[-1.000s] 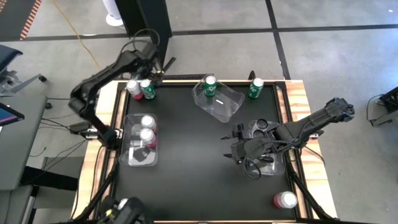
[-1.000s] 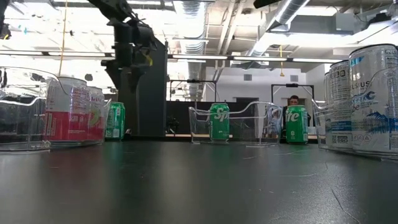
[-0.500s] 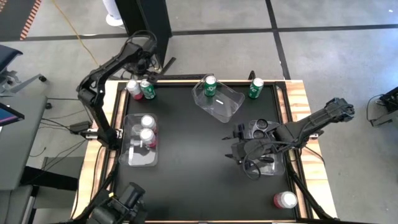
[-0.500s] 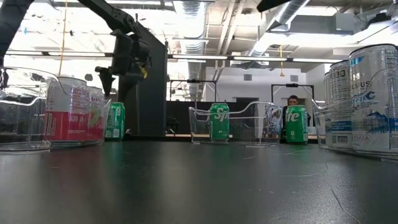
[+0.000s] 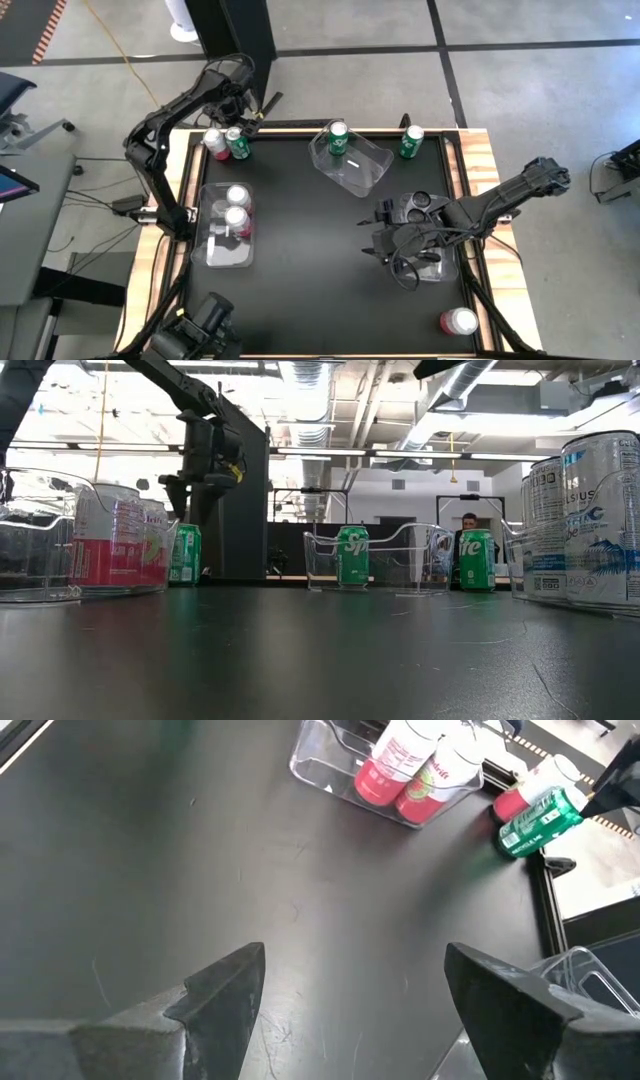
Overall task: Sort soda cans
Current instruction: Put the left green soda can into the middle transparent bin
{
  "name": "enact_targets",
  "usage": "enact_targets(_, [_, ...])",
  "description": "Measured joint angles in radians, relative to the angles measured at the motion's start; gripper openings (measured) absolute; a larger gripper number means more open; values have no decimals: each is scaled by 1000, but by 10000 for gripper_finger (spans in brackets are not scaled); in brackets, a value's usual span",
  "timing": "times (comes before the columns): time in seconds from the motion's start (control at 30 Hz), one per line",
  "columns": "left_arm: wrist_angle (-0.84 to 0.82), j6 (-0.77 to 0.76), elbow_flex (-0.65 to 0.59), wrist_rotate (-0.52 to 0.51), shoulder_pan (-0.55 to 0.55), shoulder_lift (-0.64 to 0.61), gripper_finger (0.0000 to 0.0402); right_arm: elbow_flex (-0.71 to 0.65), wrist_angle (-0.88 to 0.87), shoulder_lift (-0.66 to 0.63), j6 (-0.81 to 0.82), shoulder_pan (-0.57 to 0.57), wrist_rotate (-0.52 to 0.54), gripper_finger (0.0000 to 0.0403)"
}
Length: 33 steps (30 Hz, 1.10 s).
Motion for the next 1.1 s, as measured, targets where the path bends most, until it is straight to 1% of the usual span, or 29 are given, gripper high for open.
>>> enact_targets(0.23, [-36,14,0,-9,1,44,345,0,0,0,0,0,0,329])
enact_targets(0.4, [4,22,0,-15,1,72,345,0,-1,0,7,0,0,329])
enact_targets(0.77, [-6,38,0,-17,1,149,345,0,-4,0,23,0,0,329])
enact_targets(1.1, [-41,41,-1,-19,8,149,345,0,-5,0,27,0,0,329])
